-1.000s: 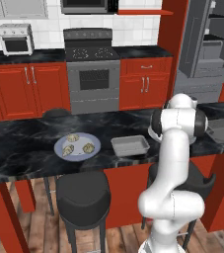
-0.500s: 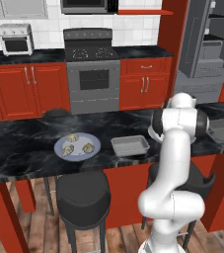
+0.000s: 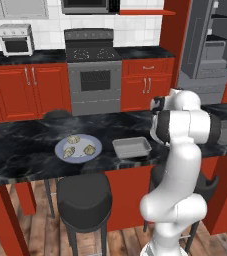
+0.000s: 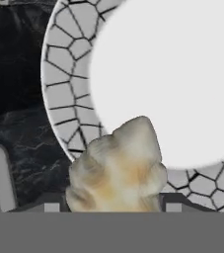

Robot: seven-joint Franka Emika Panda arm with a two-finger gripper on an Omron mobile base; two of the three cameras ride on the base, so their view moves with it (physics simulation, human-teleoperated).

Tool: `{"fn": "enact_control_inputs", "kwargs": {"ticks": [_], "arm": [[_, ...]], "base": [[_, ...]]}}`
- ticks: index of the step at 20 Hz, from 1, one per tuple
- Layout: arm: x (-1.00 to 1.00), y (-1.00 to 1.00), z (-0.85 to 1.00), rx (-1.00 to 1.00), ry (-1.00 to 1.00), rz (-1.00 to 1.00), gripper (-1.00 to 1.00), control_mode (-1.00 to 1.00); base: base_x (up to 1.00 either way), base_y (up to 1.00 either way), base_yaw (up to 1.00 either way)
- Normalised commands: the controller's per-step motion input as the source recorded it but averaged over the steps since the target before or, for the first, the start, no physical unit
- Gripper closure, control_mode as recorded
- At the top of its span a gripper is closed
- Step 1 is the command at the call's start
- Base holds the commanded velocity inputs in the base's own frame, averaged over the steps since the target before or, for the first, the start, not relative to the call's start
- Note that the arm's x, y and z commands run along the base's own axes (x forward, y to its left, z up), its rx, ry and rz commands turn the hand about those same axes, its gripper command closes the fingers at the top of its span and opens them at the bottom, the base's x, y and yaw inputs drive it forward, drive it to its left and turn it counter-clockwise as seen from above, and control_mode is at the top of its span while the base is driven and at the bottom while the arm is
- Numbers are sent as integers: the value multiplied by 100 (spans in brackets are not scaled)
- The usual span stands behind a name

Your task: Place two dumplings into each of the tupperware containers and then place the containers in the fridge.

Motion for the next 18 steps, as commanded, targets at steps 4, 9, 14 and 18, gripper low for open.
{"fn": "enact_control_inputs", "kwargs": {"ticks": [4,9,14,18], "arm": [[-18,71,62,-4,0,15,100,-100],[-32,96,8,-1,5,11,100,-100],[9,85,3,0,9,13,100,-100],[57,3,0,0,15,4,100,-100]], "base": [[0,0,0],[0,0,0],[0,0,0],[0,0,0]]}}
